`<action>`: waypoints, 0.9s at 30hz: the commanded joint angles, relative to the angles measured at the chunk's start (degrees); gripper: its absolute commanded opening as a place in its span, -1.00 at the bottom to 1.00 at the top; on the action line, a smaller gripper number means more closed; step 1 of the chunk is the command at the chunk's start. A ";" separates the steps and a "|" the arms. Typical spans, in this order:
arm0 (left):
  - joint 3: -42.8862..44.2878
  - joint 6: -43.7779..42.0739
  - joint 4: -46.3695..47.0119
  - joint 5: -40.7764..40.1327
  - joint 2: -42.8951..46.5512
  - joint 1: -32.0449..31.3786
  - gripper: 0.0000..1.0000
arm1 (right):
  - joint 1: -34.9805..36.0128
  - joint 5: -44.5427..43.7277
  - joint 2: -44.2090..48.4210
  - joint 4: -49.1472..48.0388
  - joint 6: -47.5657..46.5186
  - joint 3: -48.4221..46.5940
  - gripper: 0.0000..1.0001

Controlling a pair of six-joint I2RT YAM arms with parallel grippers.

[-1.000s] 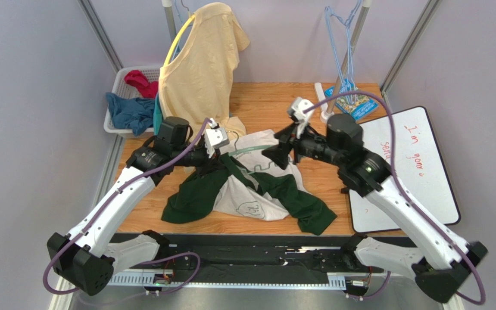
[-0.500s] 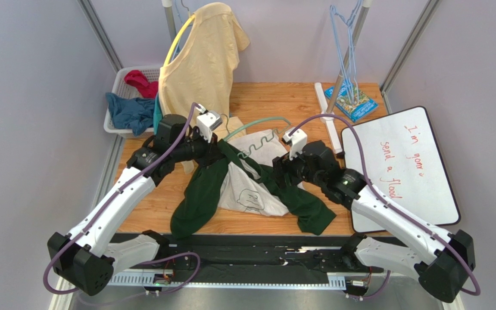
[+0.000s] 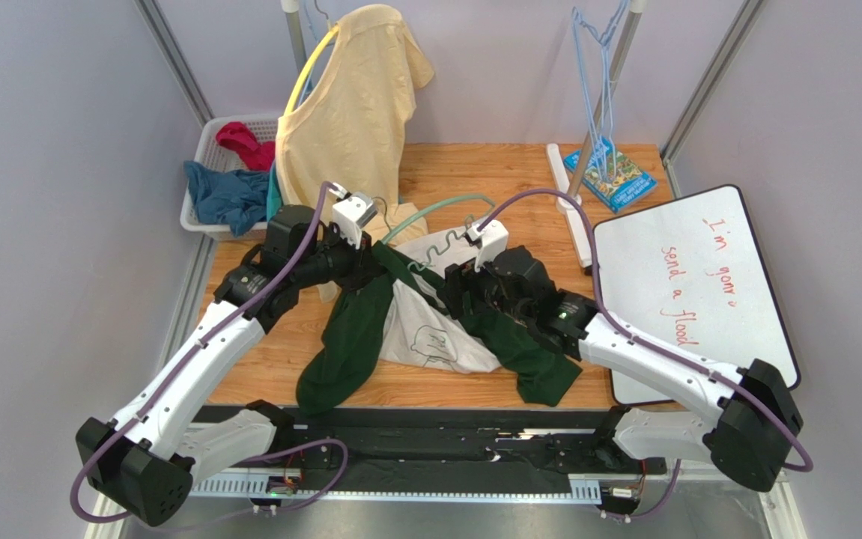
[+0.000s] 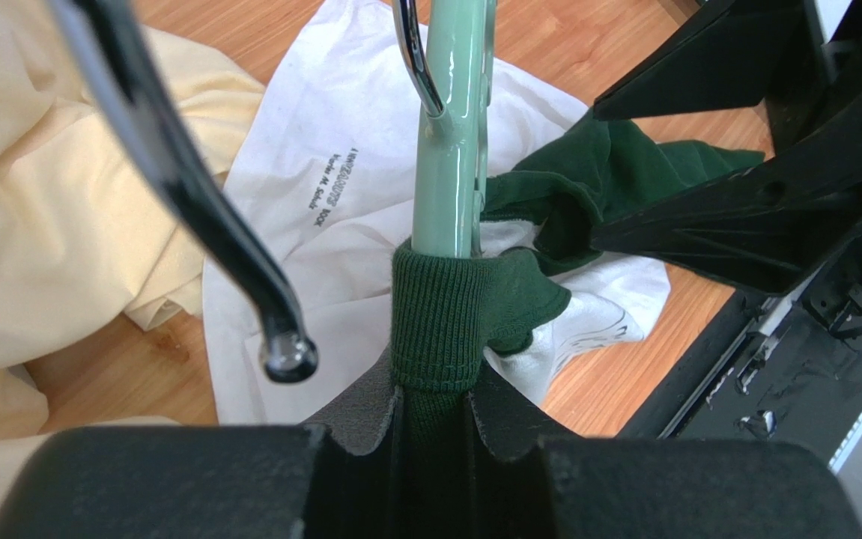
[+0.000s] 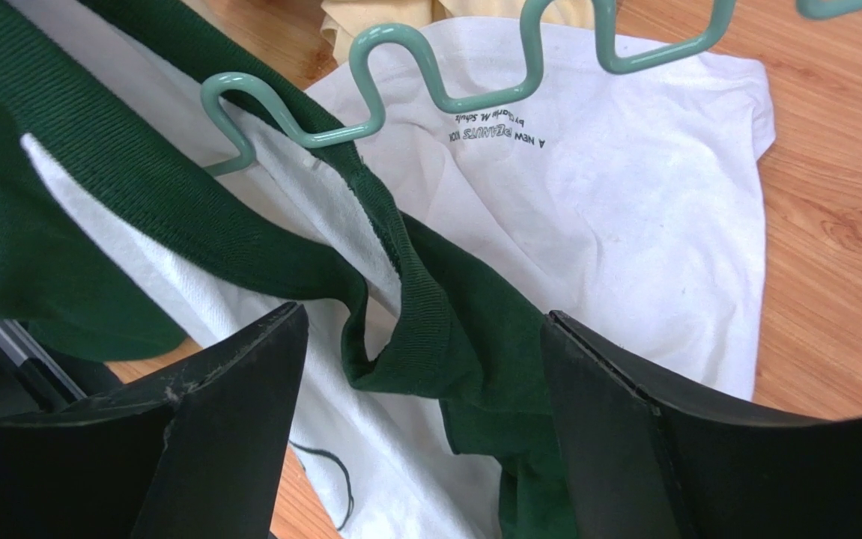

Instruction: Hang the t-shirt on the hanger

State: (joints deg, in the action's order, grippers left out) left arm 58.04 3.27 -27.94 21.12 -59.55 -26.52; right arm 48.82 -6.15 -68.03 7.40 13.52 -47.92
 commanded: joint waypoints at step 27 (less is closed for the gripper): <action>0.06 -13.62 -3.60 15.61 14.37 7.19 -1.00 | -19.19 4.65 -5.36 9.03 2.13 -3.23 -1.00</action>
State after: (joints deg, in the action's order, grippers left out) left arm 57.69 -0.32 -32.05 32.21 -48.88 -20.58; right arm 36.99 -5.48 -72.42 9.23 15.84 -49.52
